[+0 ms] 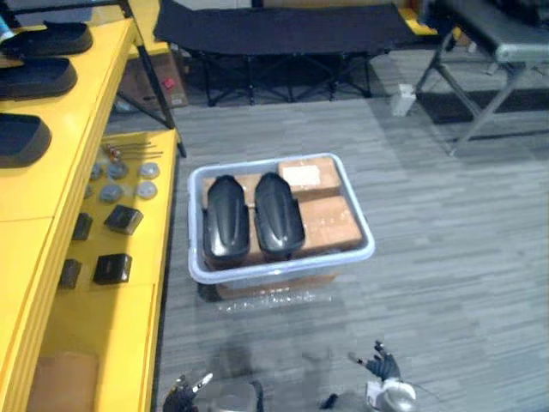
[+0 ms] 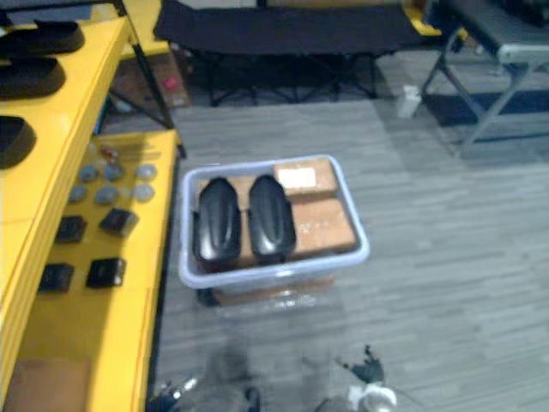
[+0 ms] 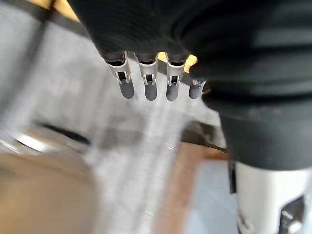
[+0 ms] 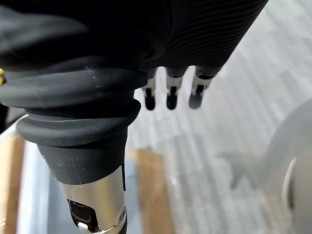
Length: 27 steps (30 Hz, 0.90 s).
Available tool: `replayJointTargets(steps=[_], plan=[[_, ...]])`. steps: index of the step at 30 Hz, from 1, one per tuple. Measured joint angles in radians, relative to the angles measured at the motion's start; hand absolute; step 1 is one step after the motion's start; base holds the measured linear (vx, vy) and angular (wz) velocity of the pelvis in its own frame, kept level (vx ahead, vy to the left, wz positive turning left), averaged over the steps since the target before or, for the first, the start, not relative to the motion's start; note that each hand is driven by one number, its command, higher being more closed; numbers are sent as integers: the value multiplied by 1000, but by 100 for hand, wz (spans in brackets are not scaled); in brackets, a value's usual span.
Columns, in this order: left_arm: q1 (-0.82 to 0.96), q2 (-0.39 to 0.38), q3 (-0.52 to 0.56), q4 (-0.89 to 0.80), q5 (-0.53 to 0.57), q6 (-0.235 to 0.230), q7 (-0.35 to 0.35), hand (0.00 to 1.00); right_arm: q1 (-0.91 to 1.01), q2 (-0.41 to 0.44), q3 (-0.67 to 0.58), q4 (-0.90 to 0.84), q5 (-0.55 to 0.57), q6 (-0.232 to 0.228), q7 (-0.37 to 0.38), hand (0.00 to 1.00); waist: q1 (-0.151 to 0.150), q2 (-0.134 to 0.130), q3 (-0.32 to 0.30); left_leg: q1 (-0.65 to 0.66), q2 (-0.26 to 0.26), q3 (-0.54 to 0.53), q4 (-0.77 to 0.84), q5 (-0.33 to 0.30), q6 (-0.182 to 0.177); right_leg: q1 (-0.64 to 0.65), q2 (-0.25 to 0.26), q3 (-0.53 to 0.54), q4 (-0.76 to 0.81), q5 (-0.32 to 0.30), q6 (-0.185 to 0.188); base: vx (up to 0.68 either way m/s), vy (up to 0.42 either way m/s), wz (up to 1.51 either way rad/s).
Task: Walk over and take plastic housings, then place them on the shelf
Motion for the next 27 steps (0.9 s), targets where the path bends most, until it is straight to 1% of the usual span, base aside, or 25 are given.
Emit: replayJointTargets(steps=[1, 2, 3, 4, 5, 7, 8, 9, 10, 11, 13, 14, 15, 16, 17, 18, 19, 20, 21, 22, 23, 24, 25, 26, 27], plan=[[-25, -35, -6, 32, -22, 6, 11, 0, 58, -8, -32, -65, -117, -42, 7, 0, -56, 6, 0, 22, 28, -187, 78, -82, -92, 23, 102, 377, -242, 294, -3, 801, -120, 380], [-13, -36, 7, 38, -22, 6, 21, 0, 63, -8, -12, -64, -127, -44, 24, 0, -41, 4, 1, 49, 48, -189, 84, -71, -109, 68, 108, 338, -232, 261, -16, 738, -135, 363], [-8, -36, 7, 42, -22, 7, 24, 0, 63, -8, -1, -66, -132, -49, 27, 0, -36, -1, 0, 43, 46, -187, 106, -62, -116, 76, 105, 334, -227, 258, -21, 164, -95, 60], [2, -37, 9, 35, -25, 6, 29, 0, 58, -7, 4, -69, -137, -62, 32, 0, -27, -18, -5, 21, 31, -184, 121, -59, -106, 76, 88, 334, -225, 258, -21, 50, -29, 36], [2, -36, 9, 31, -22, 5, 30, 0, 43, -7, 6, -74, -137, -64, 40, 0, -28, -19, -6, 1, 27, -182, 68, -37, -103, 76, 75, 312, -228, 258, -21, 28, -11, 51], [3, -23, 6, 21, -17, 5, 30, 0, 35, -12, 33, -91, -147, -60, 42, 0, -32, -35, -7, -26, 21, -145, 43, -9, -126, 80, 53, 273, -259, 249, -6, -20, -2, 73], [-2, 4, 1, 8, 24, 10, 29, 0, 49, -23, 81, -136, -178, -60, 68, 0, -58, -69, 2, -71, 10, -97, 40, 24, -137, 89, 22, 219, -300, 261, 9, -62, 5, 134], [-13, 30, -3, 5, 53, 19, 29, 0, 67, -30, 121, -199, -196, -64, 90, 0, -72, -95, 3, -111, 3, -52, 41, 52, -134, 88, -1, 165, -325, 272, 10, -63, 6, 132], [-14, 40, -13, 4, 58, 19, 28, 0, 84, -36, 138, -221, -214, -70, 101, 0, -64, -98, 5, -104, 9, -24, 15, 56, -133, 93, 1, 157, -334, 276, 10, -25, -1, 85], [-8, 49, -31, 7, 63, 19, 28, 0, 85, -44, 165, -240, -239, -84, 118, 0, -48, -98, 6, -86, 19, -11, -21, 56, -132, 105, 9, 148, -351, 285, 8, -14, -11, 33], [20, 70, -39, 7, 65, 17, 28, 0, 86, -62, 243, -282, -301, -153, 174, 0, -43, -98, 5, -67, 19, -18, -38, 57, -131, 129, 10, 139, -365, 291, 10, -17, -9, 17], [26, 69, -43, 8, 65, 17, 28, 0, 90, -69, 277, -297, -310, -172, 190, 0, -44, -96, 5, -57, 18, -17, -40, 57, -130, 141, 9, 139, -370, 293, 11, 0, 0, 0], [40, 71, -53, 9, 65, 17, 27, 0, 106, -87, 351, -344, -310, -210, 230, 0, -45, -92, -2, -49, 18, -16, -46, 57, -130, 154, 9, 139, -376, 296, 12, 0, 0, 0], [43, 75, -65, 11, 66, 16, 26, 0, 115, -103, 415, -387, -306, -226, 267, 0, -49, -90, -8, -41, 17, -15, -52, 57, -130, 161, 9, 139, -382, 298, 13, -37, -3, 0], [41, 78, -69, 24, 66, 13, 19, 0, 112, -123, 501, -442, -294, -238, 315, 0, -49, -88, -17, -35, 18, -11, -62, 57, -130, 169, 10, 138, -395, 306, 14, 0, 0, 0], [38, 78, -71, 33, 66, 11, 15, 0, 110, -128, 541, -468, -286, -244, 341, 0, -50, -89, -25, -35, 18, -7, -66, 59, -128, 171, 10, 138, -403, 312, 14, -29, -9, -5], [35, 80, -72, 48, 69, 9, 11, 0, 104, -134, 616, -514, -258, -254, 393, 0, -49, -91, -38, -32, 18, 7, -73, 63, -122, 173, 11, 139, -414, 320, 15, -32, -11, -6], [32, 81, -74, 53, 94, 9, 10, 0, 91, -141, 680, -572, -227, -255, 436, 0, -48, -92, -45, -30, 17, 9, -74, 63, -122, 179, 10, 140, -422, 327, 15, -39, -9, -8], [32, 81, -77, 55, 104, 9, 10, 0, 75, -147, 726, -619, -206, -254, 461, 0, -46, -95, -55, -29, 17, 12, -74, 63, -122, 181, 10, 141, -427, 332, 16, -37, -6, -5], [27, 82, -77, 66, 106, 11, 10, 0, 52, -151, 770, -692, -164, -247, 481, 0, -43, -98, -67, -27, 16, 13, -74, 63, -122, 185, 10, 141, -431, 336, 16, -15, 0, -3], [24, 82, -77, 71, 106, 11, 10, 0, 43, -151, 780, -717, -147, -246, 481, 0, -42, -100, -68, -23, 16, 13, -74, 64, -122, 191, 10, 141, -433, 337, 16, 0, 0, 0], [22, 82, -77, 82, 116, 14, 11, 0, 15, -146, 790, -808, -87, -237, 473, 0, -40, -105, -80, -13, 16, 13, -73, 64, -122, 205, 11, 141, -440, 341, 17, 0, 0, 0], [24, 83, -77, 83, 131, 17, 11, 0, 0, -144, 787, -848, -62, -225, 460, 0, -39, -106, -86, -9, 16, 14, -74, 64, -122, 208, 11, 141, -440, 341, 17, -37, -10, -2], [25, 82, -77, 88, 144, 22, 12, 0, -30, -127, 755, -922, -29, -189, 393, 0, -38, -104, -93, -1, 17, 20, -74, 64, -122, 214, 12, 143, -440, 342, 16, -26, -8, -6], [25, 82, -77, 90, 145, 22, 13, 0, -41, -114, 732, -942, -18, -167, 353, 0, -36, -106, -100, 0, 17, 24, -74, 64, -122, 215, 12, 145, -440, 343, 15, -39, -10, -10]])
